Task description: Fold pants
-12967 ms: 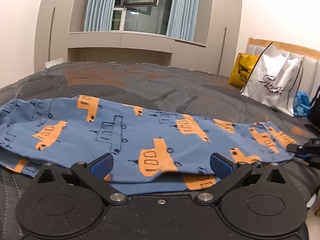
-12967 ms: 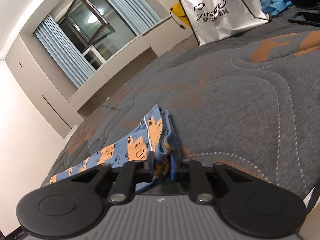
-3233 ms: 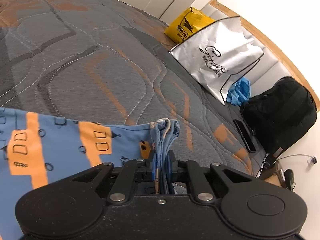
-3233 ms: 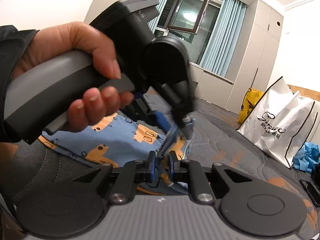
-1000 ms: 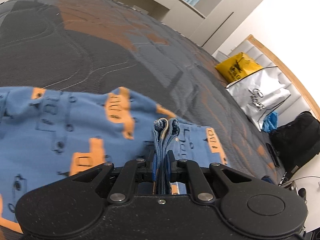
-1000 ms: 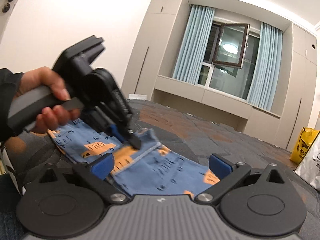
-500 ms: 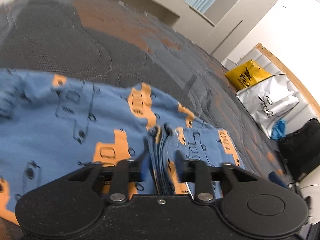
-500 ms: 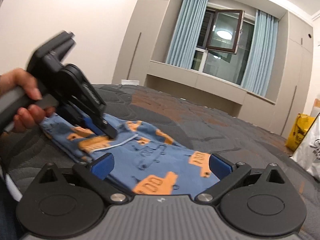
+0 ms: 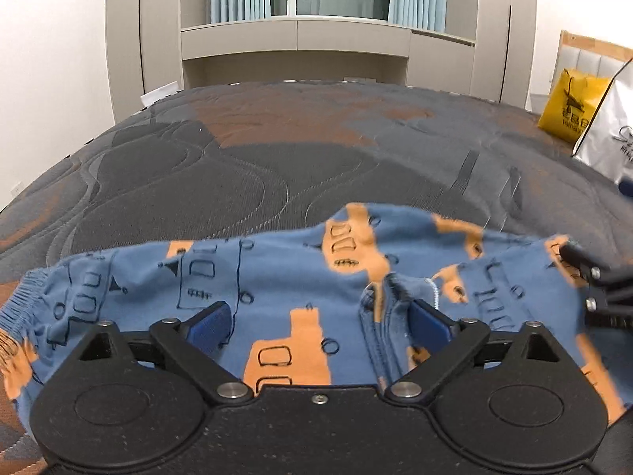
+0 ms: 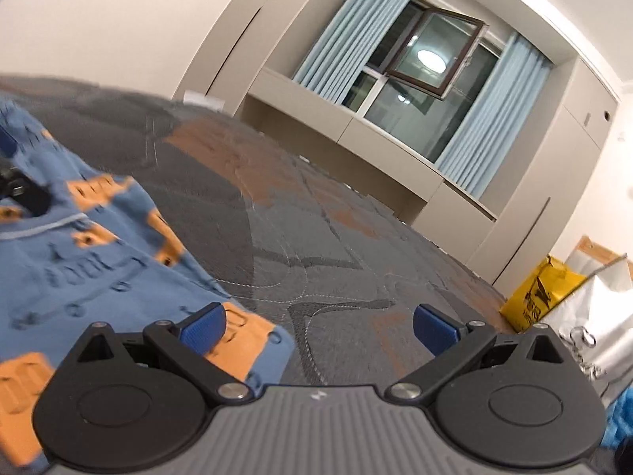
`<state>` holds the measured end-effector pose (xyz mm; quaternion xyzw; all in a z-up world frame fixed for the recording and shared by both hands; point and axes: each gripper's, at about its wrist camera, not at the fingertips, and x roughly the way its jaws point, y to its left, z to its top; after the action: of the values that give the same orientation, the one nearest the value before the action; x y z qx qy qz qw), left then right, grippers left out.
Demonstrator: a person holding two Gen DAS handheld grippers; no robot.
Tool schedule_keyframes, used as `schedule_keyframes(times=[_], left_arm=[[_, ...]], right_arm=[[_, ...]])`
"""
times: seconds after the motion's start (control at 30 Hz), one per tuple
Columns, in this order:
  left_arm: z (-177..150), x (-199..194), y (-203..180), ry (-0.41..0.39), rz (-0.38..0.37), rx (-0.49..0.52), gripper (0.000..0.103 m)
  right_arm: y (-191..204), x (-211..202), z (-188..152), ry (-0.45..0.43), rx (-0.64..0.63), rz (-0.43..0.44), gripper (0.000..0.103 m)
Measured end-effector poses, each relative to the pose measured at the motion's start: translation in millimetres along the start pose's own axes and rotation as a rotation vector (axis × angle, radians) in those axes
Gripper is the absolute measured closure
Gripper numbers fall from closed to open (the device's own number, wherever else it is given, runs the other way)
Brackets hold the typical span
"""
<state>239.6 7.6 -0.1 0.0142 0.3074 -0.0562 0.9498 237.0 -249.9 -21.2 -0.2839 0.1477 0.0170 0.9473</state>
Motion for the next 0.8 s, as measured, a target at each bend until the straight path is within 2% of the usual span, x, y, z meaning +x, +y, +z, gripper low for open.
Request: schedule_keyframes(times=[0.1, 0.17, 0.27, 0.33, 0.43, 0.57, 0.63, 0.7, 0.8], left_arm=[[-3.2, 3.1, 7.4, -0.007, -0.008, -0.032, 0.000], [-4.3, 2.5, 8.8, -0.008, -0.013, -0.039, 0.000], [-2.6, -0.5, 8.1, -0.017, -0.016, -0.043, 0.001], [-2.4, -7.1, 7.7, -0.019, -0.017, -0.054, 0.001], [-7.2, -24.2, 6.6, -0.036, -0.019, -0.051, 0.001], [-34.0, -42.6, -4.3, -0.036, 0.011, -0.023, 0.001], [-47.8, -51.2, -9.2, -0.087, 0.042, -0.012, 0.001], [-53.0, -56.3, -9.4, -0.107, 0.057, -0.016, 0.001], [-53.3, -68.2, 1.1, -0.121, 0.043, -0.083, 0.001]], right_arm=[[3.6, 24.6, -6.7, 0.075, -0.041, -0.025, 0.000], [-4.1, 29.5, -13.4, 0.079, 0.035, 0.003, 0.000], [-9.3, 27.9, -14.2, 0.080, 0.052, -0.009, 0.000], [-10.5, 16.2, -15.4, 0.070, 0.032, -0.047, 0.000], [-9.3, -15.7, -22.4, 0.054, 0.036, -0.046, 0.000], [5.1, -56.8, -41.1, 0.071, 0.000, -0.058, 0.000], [15.0, -67.7, -49.5, 0.059, -0.027, -0.108, 0.000], [24.8, -68.6, -52.9, 0.044, -0.053, -0.147, 0.000], [39.4, -67.6, -48.1, 0.034, -0.122, -0.196, 0.000]])
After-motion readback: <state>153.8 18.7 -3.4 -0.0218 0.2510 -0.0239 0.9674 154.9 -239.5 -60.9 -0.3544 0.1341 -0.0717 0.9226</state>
